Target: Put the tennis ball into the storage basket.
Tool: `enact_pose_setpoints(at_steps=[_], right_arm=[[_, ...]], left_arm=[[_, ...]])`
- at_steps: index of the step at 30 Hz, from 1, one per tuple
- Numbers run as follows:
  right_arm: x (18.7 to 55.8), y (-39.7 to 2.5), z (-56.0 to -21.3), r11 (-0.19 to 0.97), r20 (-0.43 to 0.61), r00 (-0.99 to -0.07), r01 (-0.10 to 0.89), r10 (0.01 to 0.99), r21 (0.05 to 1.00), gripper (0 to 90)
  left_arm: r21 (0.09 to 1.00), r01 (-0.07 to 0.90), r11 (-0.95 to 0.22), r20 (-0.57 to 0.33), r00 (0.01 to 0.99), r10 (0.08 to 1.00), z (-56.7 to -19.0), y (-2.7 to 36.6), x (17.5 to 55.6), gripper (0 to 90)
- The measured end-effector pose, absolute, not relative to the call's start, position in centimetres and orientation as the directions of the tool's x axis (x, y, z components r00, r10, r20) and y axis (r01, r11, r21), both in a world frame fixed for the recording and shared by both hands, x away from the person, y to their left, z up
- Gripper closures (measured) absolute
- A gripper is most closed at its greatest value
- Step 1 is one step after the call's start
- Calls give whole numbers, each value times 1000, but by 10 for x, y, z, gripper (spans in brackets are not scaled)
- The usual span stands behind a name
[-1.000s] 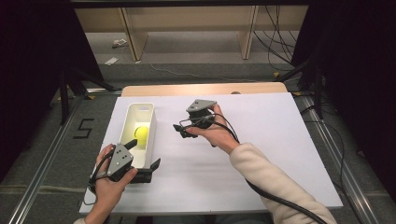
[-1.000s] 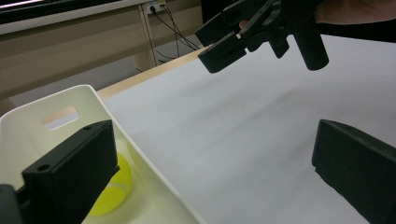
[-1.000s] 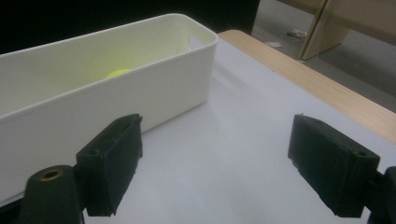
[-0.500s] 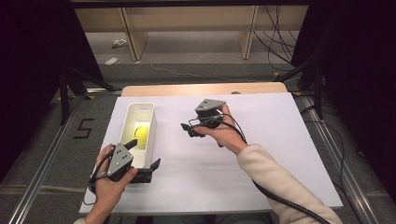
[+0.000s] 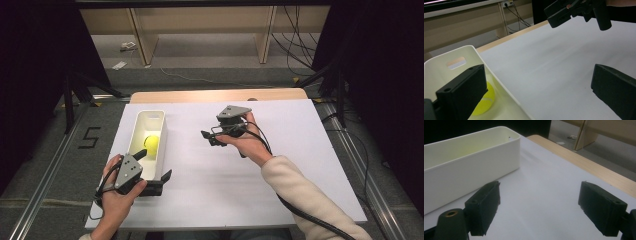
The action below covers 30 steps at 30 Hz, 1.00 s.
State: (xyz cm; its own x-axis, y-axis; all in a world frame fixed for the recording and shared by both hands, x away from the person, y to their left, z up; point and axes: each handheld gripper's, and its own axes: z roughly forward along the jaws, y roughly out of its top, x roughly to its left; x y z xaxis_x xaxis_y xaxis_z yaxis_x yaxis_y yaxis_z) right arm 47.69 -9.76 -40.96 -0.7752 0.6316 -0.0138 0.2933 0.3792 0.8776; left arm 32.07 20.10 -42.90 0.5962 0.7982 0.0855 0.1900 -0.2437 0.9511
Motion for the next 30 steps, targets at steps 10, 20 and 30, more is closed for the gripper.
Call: enact_pose_setpoints(at_steps=[10,20,30], right_arm=[[475,-117,-411,370,-15,-756,303,655,878,184],[472,-133,-412,361,-10,-742,316,671,877,183],[468,-150,-414,349,-6,-722,327,692,878,184]], left_arm=[[951,191,-245,87,596,799,-429,201,321,0],[951,191,-244,86,595,799,-429,201,321,0],[950,192,-247,87,596,798,-429,201,321,0]])
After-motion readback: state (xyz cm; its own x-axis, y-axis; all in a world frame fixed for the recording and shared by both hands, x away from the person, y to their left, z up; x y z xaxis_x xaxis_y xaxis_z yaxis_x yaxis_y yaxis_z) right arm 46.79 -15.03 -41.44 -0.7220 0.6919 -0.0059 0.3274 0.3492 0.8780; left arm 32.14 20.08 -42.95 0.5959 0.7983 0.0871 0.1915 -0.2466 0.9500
